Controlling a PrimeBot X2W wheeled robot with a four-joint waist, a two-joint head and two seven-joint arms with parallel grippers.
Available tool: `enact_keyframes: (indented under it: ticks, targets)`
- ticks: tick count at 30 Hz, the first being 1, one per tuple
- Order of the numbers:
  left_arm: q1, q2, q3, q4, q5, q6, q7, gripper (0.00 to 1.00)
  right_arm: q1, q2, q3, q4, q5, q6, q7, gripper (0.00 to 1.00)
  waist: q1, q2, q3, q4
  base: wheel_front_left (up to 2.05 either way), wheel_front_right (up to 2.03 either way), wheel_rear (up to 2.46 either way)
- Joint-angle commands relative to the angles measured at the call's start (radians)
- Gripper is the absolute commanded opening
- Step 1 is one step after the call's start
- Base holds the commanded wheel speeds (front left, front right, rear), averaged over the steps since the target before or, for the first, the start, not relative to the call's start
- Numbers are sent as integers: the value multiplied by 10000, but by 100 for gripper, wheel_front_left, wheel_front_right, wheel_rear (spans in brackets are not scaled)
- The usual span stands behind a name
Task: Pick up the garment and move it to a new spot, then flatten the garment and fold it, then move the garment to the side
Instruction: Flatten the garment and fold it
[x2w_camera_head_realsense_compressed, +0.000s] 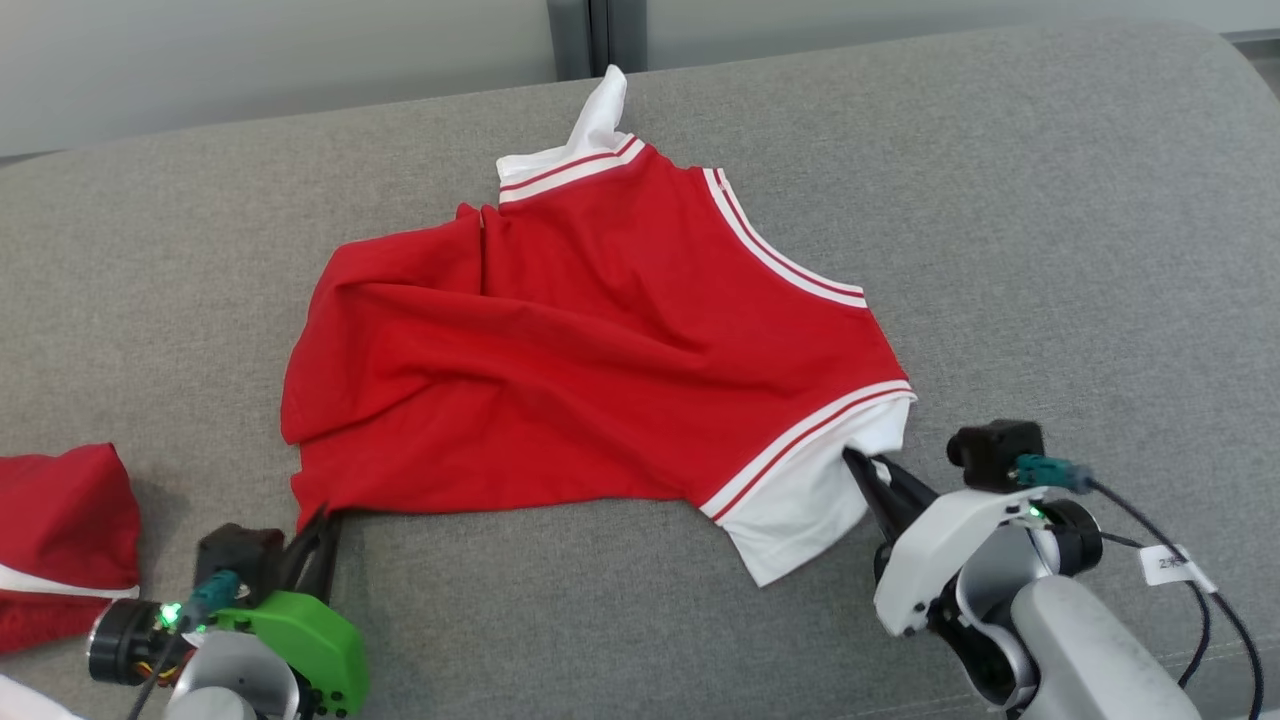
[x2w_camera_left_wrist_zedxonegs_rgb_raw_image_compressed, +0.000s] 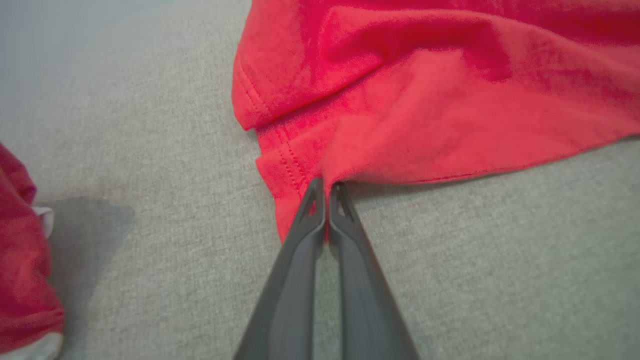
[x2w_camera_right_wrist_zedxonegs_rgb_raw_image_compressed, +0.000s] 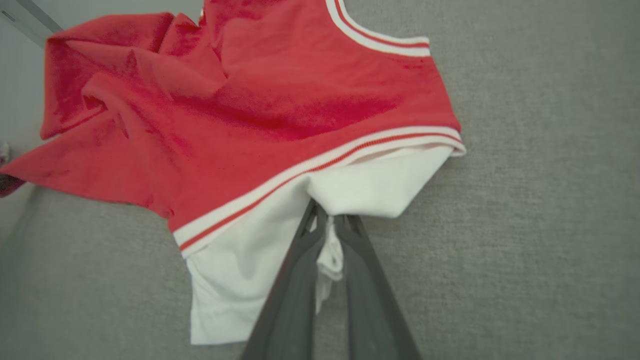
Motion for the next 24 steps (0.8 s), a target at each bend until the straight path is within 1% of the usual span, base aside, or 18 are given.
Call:
enact_keyframes:
  ticks: [1, 2, 4, 5, 6, 8, 11, 14, 15, 16, 18, 19, 21, 24]
  targets:
    - [232, 64, 143, -626, -295, 26, -52, 0, 150, -29, -257, -797, 649, 4, -192, 0, 0, 0, -144, -27, 0, 0, 0]
    - [411, 113, 267, -1308, -490, 22, 29, 0, 348, -35, -547, -1590, 1358, -1, -242, 0, 0, 0, -204, -23, 0, 0, 0]
    - [765, 359, 493, -2789, -791, 18, 340, 0, 737, -241, -1076, -3153, 2298, -1, -170, 0, 0, 0, -310, 5, 0, 0, 0]
    - [941, 403, 581, -3556, -973, 16, 548, 0, 902, -277, -1375, -3905, 2725, -1, -105, 0, 0, 0, -350, 19, 0, 0, 0]
    - [1112, 635, 663, -4558, -981, 14, 844, 0, 1095, -331, -1757, -4825, 3127, 4, 7, 0, 0, 0, -399, 39, 0, 0, 0]
    - [1347, 841, 829, -6366, -1404, 12, 1447, 0, 1393, -306, -2552, -6468, 3738, 4, 306, 0, 0, 0, -459, 56, 0, 0, 0]
    - [1211, 1356, 990, -8654, -1755, 1, 2398, 0, 1576, -172, -3487, -8476, 4258, 4, 990, 0, 0, 0, -529, 49, 0, 0, 0]
    - [441, 2017, 1101, -10485, -2220, -8, 3521, 0, 951, -27, -4377, -10150, 4602, 4, 2007, 0, 0, 0, -446, -68, 0, 0, 0]
    - [162, 2204, 1108, -10847, -2454, -10, 3868, 0, 685, 46, -4602, -10491, 4660, 4, 2326, 0, 0, 0, -417, -104, 0, 0, 0]
    - [-323, 2516, 1153, -11195, -2701, -14, 4287, 0, 273, 88, -4918, -10792, 4619, 4, 2761, 0, 0, 0, -362, -155, 0, 0, 0]
    - [-1291, 2985, 1167, -11501, -3129, -17, 5006, 0, -748, 93, -5448, -11010, 4272, 4, 3549, 0, 0, 0, -184, -243, 0, 0, 0]
    - [-1735, 3124, 1093, -11532, -3390, -19, 5312, 0, -1270, 104, -5594, -10997, 4090, 4, 3928, 0, 0, 0, -78, -275, 0, 0, 0]
    - [-2806, 3397, 925, -11308, -3938, -22, 5944, 0, -2503, 137, -5870, -10675, 3621, 4, 4693, 0, 0, 0, 217, -314, 0, 0, 0]
    - [-4570, 3569, 548, -10409, -4484, -23, 6724, 0, -4555, 275, -5907, -9735, 2799, 4, 5637, 0, 0, 0, 853, -299, 0, 0, 0]
